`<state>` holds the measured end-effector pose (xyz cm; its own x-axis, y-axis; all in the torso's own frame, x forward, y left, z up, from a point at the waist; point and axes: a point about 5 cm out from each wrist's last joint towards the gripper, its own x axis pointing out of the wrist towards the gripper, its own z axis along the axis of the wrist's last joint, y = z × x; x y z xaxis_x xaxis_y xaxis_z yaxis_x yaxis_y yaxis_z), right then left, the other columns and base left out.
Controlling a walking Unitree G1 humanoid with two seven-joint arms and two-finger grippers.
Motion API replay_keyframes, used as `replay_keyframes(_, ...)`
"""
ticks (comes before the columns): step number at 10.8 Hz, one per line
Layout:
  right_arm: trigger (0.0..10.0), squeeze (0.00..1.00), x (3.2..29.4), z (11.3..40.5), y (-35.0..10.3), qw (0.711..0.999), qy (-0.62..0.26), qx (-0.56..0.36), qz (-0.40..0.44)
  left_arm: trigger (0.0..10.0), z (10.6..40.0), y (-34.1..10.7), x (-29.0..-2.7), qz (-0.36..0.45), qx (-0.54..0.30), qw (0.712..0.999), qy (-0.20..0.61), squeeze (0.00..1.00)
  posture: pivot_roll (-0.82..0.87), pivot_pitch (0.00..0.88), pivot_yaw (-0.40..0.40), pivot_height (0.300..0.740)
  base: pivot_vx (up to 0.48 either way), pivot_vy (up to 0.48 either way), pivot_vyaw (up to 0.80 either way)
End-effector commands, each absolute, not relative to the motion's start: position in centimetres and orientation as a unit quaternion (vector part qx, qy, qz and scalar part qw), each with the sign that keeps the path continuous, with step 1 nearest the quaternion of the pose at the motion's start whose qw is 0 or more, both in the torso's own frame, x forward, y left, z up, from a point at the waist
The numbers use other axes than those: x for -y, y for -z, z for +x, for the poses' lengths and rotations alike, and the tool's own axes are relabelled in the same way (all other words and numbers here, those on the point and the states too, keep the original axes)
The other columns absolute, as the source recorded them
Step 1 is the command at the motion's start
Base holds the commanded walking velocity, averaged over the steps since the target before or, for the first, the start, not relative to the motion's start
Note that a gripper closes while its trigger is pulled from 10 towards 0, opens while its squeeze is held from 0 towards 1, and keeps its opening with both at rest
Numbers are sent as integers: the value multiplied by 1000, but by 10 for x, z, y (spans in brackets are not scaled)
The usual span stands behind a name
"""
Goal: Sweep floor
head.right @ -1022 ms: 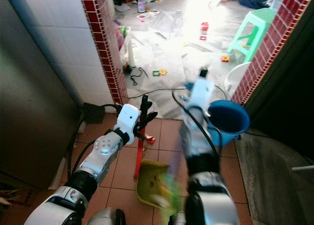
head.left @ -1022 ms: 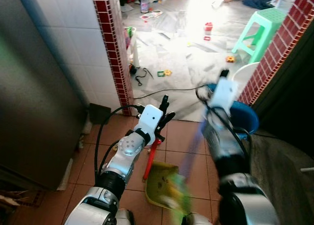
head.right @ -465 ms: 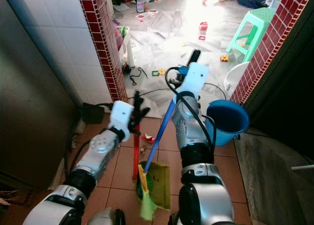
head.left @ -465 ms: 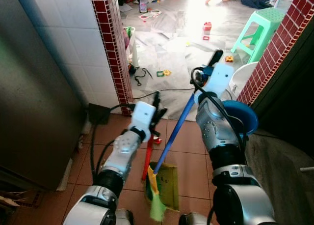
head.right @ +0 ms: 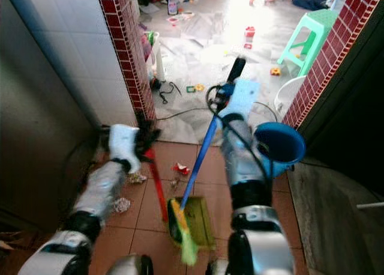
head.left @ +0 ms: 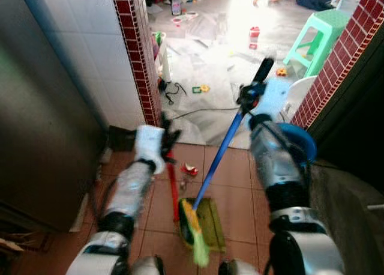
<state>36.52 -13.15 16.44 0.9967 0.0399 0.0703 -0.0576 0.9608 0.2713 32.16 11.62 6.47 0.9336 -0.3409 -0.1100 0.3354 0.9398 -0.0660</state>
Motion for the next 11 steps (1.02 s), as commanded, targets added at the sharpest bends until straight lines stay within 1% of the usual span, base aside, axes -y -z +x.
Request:
replay_keyframes(1, 10000, 0, 131, 368, -188, 975, -34, 67, 208, 10000, 326, -79, -121, -35, -24, 986, 164, 0, -43, 0, -3, 740, 0, 0, 0)
replay_keyframes(2, 10000, 0, 132, 368, -196, 976, -42, 79, 200, 10000, 328, -85, -126, -32, -7, 987, 158, 0, -38, 0, -8, 740, 0, 0, 0)
replay_keyframes(3, 10000, 0, 133, 369, -202, 970, -50, 82, 221, 10000, 329, -93, -129, -32, 7, 987, 160, 0, -24, 0, -17, 740, 0, 0, 0)
replay_keyframes(5, 10000, 0, 133, 368, -208, 967, -58, 86, 232, 10000, 326, -94, -135, -23, 13, 987, 157, 0, -21, 0, -17, 740, 0, 0, 0)
replay_keyframes(7, 10000, 0, 136, 366, -214, 973, -49, 116, 193, 10000, 319, -87, -135, -35, -6, 984, 175, 0, -21, 0, 12, 740, 0, 0, 0)
replay_keyframes(9, 10000, 0, 147, 358, -218, 979, -32, 161, 117, 10000, 308, -80, -136, -32, -18, 982, 187, 0, -17, 0, 37, 740, 0, 0, 0)
replay_keyframes(11, 10000, 0, 155, 357, -214, 978, -7, 161, 132, 10000, 306, -74, -142, -27, -30, 982, 183, 0, -25, 0, 49, 740, 0, 0, 0)
